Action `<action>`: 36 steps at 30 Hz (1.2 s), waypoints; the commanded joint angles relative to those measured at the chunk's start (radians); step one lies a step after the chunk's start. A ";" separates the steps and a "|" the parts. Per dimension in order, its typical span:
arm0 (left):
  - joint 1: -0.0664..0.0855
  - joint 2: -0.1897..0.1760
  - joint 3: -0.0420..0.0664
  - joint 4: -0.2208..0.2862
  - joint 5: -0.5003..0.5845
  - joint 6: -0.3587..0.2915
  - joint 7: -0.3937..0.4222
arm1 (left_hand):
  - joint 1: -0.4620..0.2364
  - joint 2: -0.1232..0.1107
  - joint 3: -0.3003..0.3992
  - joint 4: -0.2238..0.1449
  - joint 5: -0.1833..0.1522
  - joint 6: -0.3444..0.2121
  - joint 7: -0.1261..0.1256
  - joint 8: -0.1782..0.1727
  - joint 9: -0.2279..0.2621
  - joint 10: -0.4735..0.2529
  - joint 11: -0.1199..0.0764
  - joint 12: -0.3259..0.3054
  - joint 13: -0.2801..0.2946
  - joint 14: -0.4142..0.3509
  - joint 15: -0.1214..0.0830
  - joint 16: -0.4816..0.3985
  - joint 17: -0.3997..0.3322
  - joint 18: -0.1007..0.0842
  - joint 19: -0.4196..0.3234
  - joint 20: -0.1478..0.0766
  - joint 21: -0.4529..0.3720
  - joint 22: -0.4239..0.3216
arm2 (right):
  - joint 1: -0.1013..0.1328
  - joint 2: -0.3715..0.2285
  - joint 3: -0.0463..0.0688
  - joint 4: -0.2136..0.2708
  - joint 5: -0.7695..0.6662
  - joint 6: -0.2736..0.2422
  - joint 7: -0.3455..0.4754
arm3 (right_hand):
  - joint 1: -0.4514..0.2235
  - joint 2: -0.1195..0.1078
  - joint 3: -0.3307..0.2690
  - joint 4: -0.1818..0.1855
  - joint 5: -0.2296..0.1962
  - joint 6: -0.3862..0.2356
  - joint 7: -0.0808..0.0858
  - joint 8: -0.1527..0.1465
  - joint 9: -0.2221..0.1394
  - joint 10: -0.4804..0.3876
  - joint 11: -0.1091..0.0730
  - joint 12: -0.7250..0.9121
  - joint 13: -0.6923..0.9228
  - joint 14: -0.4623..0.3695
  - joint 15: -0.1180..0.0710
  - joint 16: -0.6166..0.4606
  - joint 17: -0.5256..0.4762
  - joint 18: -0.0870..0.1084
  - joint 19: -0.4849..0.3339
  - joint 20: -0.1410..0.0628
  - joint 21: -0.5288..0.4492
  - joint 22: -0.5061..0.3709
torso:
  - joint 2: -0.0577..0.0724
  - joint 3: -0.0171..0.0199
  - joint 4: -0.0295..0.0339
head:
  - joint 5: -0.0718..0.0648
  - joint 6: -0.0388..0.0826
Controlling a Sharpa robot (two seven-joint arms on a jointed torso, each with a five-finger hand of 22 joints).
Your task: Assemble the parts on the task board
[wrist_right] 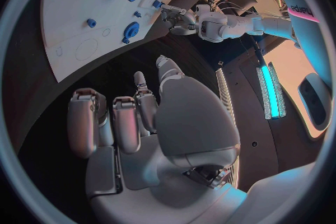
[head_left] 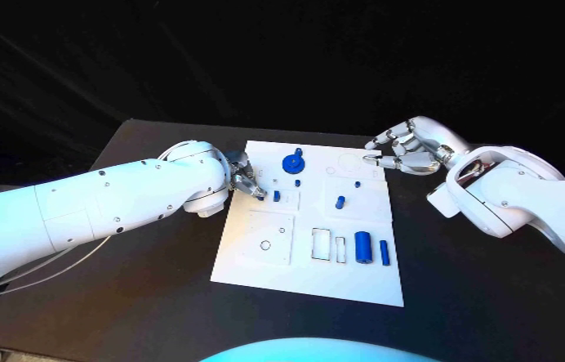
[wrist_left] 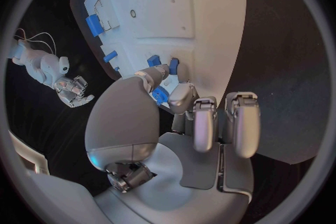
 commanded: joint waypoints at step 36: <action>-0.003 0.010 -0.002 -0.014 0.014 0.017 -0.020 | -0.019 0.051 -0.304 0.105 0.002 0.037 -0.008 -0.002 -0.024 -0.001 0.004 0.016 0.013 0.107 -0.007 0.002 0.263 -0.015 0.106 -0.011 0.006 0.263 | -0.001 -0.002 0.000 0.002 -0.008 0.005 0.004 | -0.009 0.004 -0.008 0.002 0.004 -0.002 -0.001 0.005 0.001 0.000 -0.003 -0.003 0.048 0.070 -0.008 -0.004 0.132 0.006 -0.006 -0.003 -0.009 0.137 | -0.001 -0.0006 0.0001 | -0.006 0.002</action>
